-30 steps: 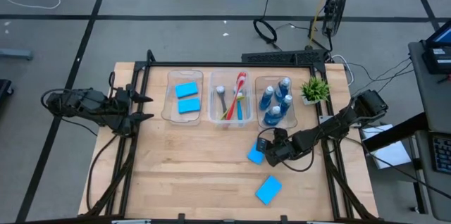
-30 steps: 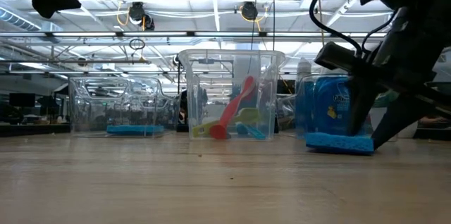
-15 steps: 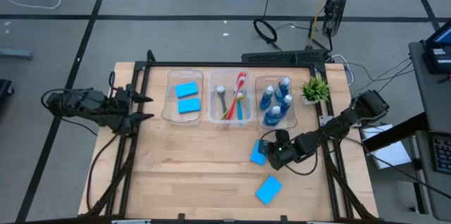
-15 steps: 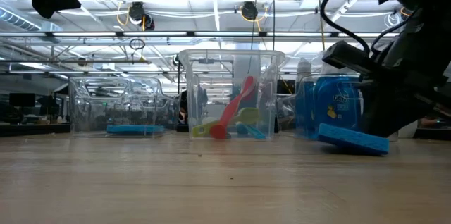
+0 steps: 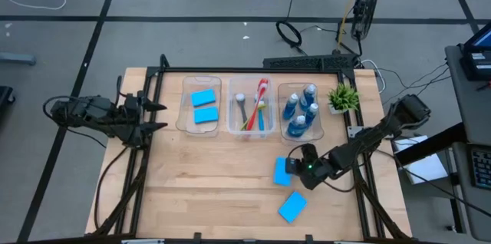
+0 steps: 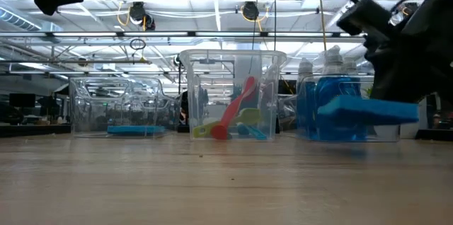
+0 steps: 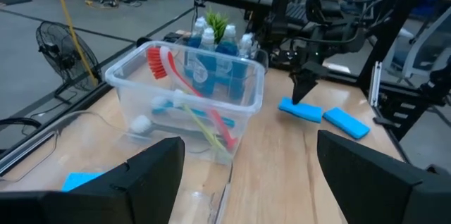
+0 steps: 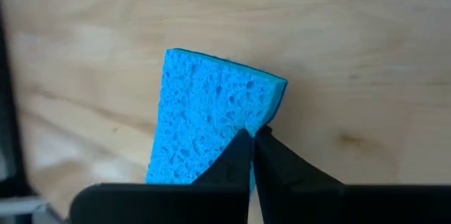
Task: Pick & Place Kitchen Sink Supplies
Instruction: Put the blue sponge into the left transparent bin
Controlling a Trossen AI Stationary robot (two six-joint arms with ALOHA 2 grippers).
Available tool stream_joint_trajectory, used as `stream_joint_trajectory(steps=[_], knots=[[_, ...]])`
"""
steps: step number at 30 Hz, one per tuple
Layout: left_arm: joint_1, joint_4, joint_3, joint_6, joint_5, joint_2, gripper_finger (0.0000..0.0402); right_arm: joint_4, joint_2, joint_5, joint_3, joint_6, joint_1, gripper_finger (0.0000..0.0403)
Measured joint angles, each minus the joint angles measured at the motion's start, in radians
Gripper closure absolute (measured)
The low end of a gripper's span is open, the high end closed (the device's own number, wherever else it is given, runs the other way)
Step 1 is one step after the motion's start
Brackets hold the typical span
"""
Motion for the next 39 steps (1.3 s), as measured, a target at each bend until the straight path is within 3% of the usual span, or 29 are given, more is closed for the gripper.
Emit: stream_joint_trajectory(steps=[10,17,25,30,39], knots=[[0.000,0.024,0.000,-0.029,0.000,0.000,0.0078,0.179,-0.068,0.086,0.003,-0.271,0.001,0.0403],[0.000,0.126,0.000,-0.031,0.008,0.035,0.0078,0.325,-0.092,0.116,0.003,-0.464,-0.008,0.0403],[0.000,0.231,0.000,-0.051,0.053,0.226,0.0078,0.583,-0.092,0.125,0.003,-0.765,-0.092,0.0403],[0.000,0.334,0.000,-0.077,0.055,0.356,0.0078,0.765,-0.092,0.060,0.003,-0.983,-0.174,0.0403],[-0.001,0.591,0.000,-0.130,0.055,0.543,0.0078,0.867,-0.093,-0.058,0.004,-1.230,-0.315,0.0403]])
